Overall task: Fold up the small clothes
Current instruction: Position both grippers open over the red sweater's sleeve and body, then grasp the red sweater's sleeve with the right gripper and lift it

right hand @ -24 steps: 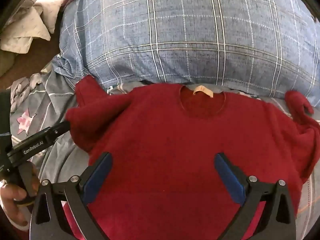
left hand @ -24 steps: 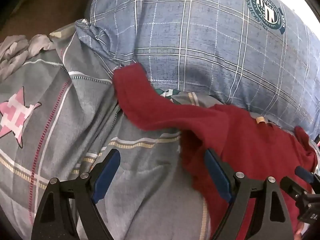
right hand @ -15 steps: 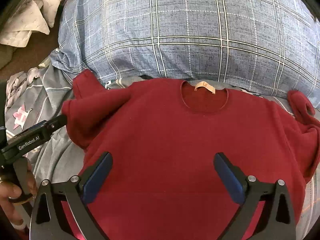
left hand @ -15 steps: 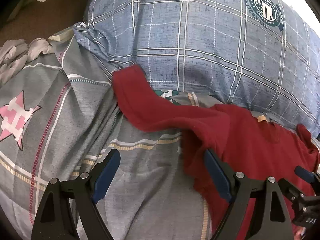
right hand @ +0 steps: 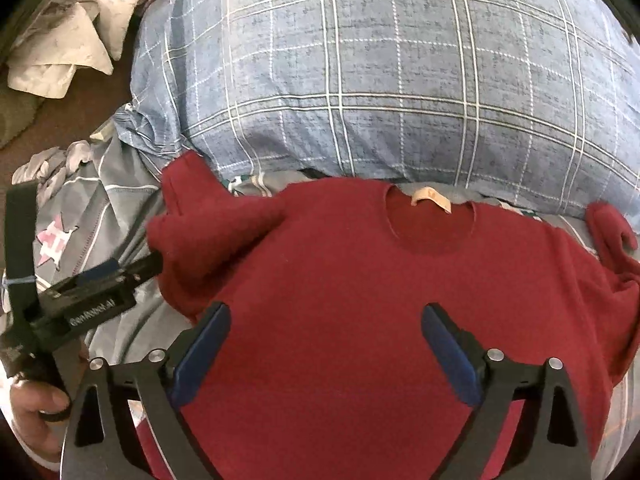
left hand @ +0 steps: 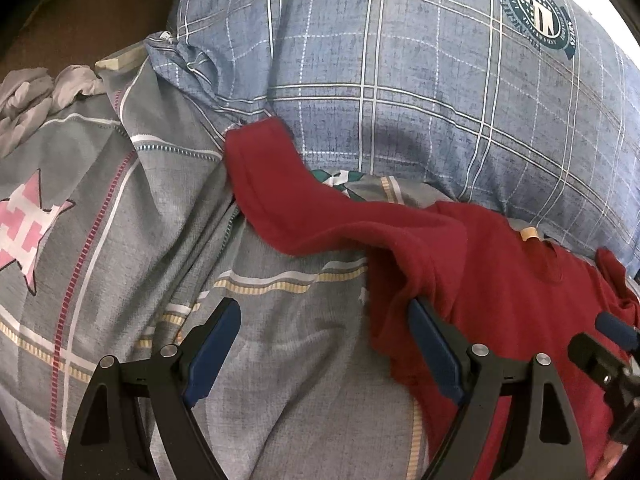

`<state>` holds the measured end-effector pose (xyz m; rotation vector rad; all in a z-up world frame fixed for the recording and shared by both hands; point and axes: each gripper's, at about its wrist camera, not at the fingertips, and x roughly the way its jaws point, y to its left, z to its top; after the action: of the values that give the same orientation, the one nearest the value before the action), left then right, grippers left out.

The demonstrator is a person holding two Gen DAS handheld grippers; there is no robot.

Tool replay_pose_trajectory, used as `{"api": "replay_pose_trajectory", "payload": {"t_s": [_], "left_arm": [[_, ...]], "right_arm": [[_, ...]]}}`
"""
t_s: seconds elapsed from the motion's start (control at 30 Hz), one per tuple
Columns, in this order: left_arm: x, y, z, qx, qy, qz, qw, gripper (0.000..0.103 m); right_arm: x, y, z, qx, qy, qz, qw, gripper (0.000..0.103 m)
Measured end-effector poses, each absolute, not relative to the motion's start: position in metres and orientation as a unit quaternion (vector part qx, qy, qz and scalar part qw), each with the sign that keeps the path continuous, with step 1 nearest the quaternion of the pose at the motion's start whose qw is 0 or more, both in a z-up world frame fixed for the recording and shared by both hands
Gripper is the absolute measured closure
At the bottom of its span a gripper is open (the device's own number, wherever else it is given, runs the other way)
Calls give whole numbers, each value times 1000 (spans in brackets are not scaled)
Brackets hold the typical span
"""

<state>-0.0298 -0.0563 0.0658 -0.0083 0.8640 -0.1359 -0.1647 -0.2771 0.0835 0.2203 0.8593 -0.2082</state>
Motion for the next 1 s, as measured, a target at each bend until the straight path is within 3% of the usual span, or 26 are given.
{"api": "replay_pose_trajectory", "payload": {"t_s": [0.17, 0.43, 0.8, 1.0], "left_arm": [[-28, -43, 75, -18, 412, -71, 908, 17], [-21, -23, 74, -48, 414, -39, 908, 17], [-7, 2, 74, -62, 419, 16, 906, 17], [-2, 18, 70, -84, 425, 47, 900, 17]], "right_arm": [[-153, -275, 91, 101, 401, -90, 906, 15], [-99, -254, 112, 89, 394, -47, 914, 15], [-41, -231, 36, 40, 506, -33, 861, 17], [-45, -234, 59, 54, 468, -21, 882, 17]]}}
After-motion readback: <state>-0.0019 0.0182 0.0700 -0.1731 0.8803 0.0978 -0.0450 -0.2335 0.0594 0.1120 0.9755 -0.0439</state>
